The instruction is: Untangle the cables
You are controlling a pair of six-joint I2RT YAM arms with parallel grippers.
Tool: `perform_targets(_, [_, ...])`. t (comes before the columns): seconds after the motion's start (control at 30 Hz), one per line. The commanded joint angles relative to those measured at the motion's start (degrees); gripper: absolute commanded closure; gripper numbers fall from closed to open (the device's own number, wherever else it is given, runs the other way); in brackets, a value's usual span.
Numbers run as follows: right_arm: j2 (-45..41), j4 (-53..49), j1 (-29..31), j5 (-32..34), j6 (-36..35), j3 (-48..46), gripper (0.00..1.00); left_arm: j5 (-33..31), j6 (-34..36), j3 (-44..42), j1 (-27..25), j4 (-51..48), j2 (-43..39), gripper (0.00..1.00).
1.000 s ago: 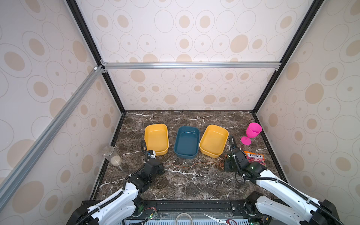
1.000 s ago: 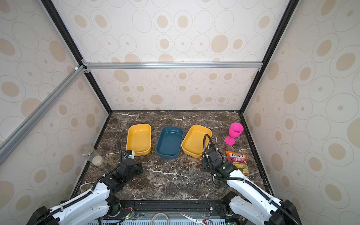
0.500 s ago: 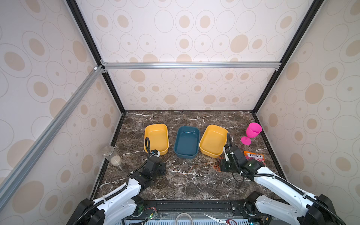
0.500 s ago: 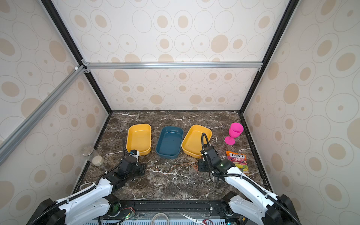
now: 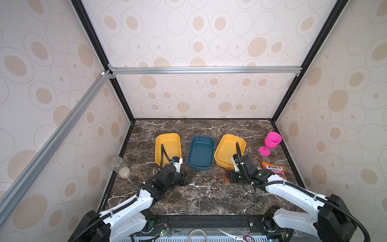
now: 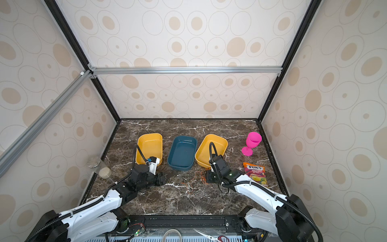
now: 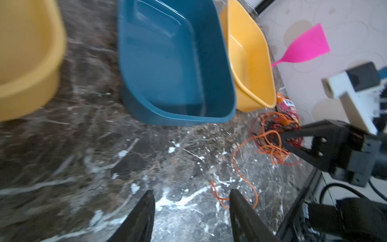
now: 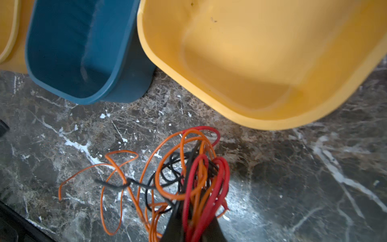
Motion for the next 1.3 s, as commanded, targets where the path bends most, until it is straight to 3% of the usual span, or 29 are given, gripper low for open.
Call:
perform_targets(0.0, [1.0,3.0,0.8,-2.8,1.1,1.9,0.87,3.4,0.7,1.6,-3.4,9.3,3.2,0.43])
perform_targets(0.17, [1.3,3.7,0.9,-8.0,-0.1,2.4,0.87,6.1,6.6,3.6,-7.5,15.6,10.4,0.42])
perform_targets(0.47, [2.5,4.3,1.1,-13.5,-0.5,3.2,0.87,8.9,15.0,9.1,-8.2,18.7,23.0,0.42])
perform_targets(0.63, [2.7,3.8,1.0,-15.0,-1.0,3.7,0.87,5.9,18.6,11.9,-8.1,17.1,28.0,0.43])
perform_targets(1.0, [3.2,3.6,1.0,-16.5,-1.2,4.1,0.87,5.5,18.8,15.4,-8.1,19.5,34.3,0.46])
perform_targets(1.17, [3.3,4.5,1.0,-17.2,-0.8,3.8,0.87,4.2,17.7,15.3,-8.1,21.5,36.0,0.53])
perform_targets(1.27, [2.9,4.2,1.1,-16.6,-0.8,3.6,0.87,2.8,17.4,15.3,-8.1,21.5,35.8,0.67])
